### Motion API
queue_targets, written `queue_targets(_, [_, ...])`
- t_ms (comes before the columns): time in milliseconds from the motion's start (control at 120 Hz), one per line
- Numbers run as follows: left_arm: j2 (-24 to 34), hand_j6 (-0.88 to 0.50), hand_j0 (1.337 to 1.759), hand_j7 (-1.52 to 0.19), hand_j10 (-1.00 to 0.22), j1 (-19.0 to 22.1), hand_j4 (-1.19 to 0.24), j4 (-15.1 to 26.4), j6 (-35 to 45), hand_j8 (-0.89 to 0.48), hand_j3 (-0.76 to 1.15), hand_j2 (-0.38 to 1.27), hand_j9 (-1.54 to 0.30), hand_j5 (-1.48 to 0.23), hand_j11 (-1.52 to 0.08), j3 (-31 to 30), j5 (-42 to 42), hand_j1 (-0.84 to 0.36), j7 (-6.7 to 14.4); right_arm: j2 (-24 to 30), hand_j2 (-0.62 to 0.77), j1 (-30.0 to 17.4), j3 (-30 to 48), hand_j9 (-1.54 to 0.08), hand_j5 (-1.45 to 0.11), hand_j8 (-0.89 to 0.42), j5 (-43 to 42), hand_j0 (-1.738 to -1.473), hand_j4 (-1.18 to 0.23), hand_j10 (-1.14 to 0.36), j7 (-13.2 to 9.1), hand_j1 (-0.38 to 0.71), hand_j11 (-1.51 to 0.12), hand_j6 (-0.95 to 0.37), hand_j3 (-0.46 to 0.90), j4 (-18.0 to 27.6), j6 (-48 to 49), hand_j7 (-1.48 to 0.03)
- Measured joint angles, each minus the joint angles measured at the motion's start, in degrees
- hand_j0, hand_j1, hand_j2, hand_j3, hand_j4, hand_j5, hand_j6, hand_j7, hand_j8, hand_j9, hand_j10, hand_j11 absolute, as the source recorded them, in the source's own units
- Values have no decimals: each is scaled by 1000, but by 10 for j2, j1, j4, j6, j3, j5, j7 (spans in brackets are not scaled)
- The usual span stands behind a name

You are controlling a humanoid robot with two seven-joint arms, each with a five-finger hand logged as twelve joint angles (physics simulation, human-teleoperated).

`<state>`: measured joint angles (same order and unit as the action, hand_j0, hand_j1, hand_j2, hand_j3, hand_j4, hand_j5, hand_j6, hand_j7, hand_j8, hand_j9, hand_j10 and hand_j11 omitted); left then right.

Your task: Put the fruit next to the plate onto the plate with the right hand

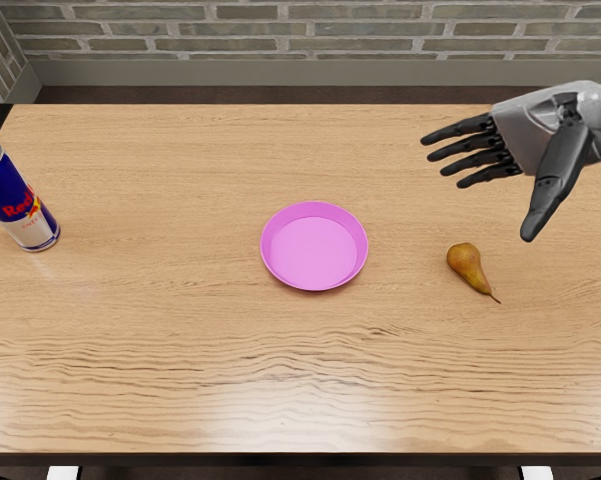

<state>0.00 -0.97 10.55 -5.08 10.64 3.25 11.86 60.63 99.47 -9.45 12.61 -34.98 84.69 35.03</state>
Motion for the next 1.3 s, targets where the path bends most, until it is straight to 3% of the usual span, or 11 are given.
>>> queue_targets(133, [0, 0, 1658, 0, 0, 0, 0, 0, 0, 0, 0, 0, 0, 0, 0, 0, 0, 349, 0, -2, -6, -2, 0, -28, -28, -23, -1, -1658, -22, -22, 0, -323, -28, -23, 0, 1, 0, -28])
queue_targets(217, [0, 0, 1658, 0, 0, 0, 0, 0, 0, 0, 0, 0, 0, 0, 0, 0, 0, 349, 0, -27, -5, 1, -3, -28, -28, -23, -11, -1658, -23, -23, 0, -323, -28, -23, 0, -29, -9, -28])
queue_targets(283, [0, 0, 1658, 0, 0, 0, 0, 0, 0, 0, 0, 0, 0, 0, 0, 0, 0, 349, 0, -81, -5, 10, -40, -29, -29, -23, -35, -1658, -23, -23, 0, -322, -29, -23, 0, -60, -97, -29])
queue_targets(400, [0, 0, 1658, 0, 0, 0, 0, 0, 0, 0, 0, 0, 0, 0, 0, 0, 0, 349, 0, -220, -6, 57, -198, -31, -32, -25, -55, -1658, -25, -25, 0, -320, -31, -26, 0, -122, -279, -31])
queue_targets(592, [0, 0, 1658, 0, 0, 0, 0, 0, 0, 0, 0, 0, 0, 0, 0, 0, 0, 349, 0, -304, -6, 120, -291, -35, -35, -28, -63, -1658, -28, -27, 0, -317, -34, -28, 0, -10, -579, -34])
queue_targets(742, [0, 0, 1658, 0, 0, 0, 0, 0, 0, 0, 0, 0, 0, 0, 0, 0, 0, 349, 0, -332, -5, 124, -305, -36, -36, -29, -66, -1658, -28, -28, 0, -317, -36, -29, 0, 55, -672, -36])
queue_targets(867, [0, 0, 1658, 0, 0, 0, 0, 0, 0, 0, 0, 0, 0, 0, 0, 0, 0, 349, 0, -346, -5, 100, -306, -37, -37, -29, -87, -1658, -29, -29, 0, -315, -37, -30, 0, 67, -692, -37])
queue_targets(1058, [0, 0, 1658, 0, 0, 0, 0, 0, 0, 0, 0, 0, 0, 0, 0, 0, 0, 349, 0, -351, -6, 27, -295, -43, -43, -34, -147, -1658, -34, -34, 0, -310, -43, -34, 0, 39, -699, -43])
queue_targets(1300, [0, 0, 1658, 0, 0, 0, 0, 0, 0, 0, 0, 0, 0, 0, 0, 0, 0, 349, 0, -351, -22, -60, -252, -144, -144, -112, -221, -1658, -112, -112, 0, -216, -144, -112, 0, 20, -700, -144])
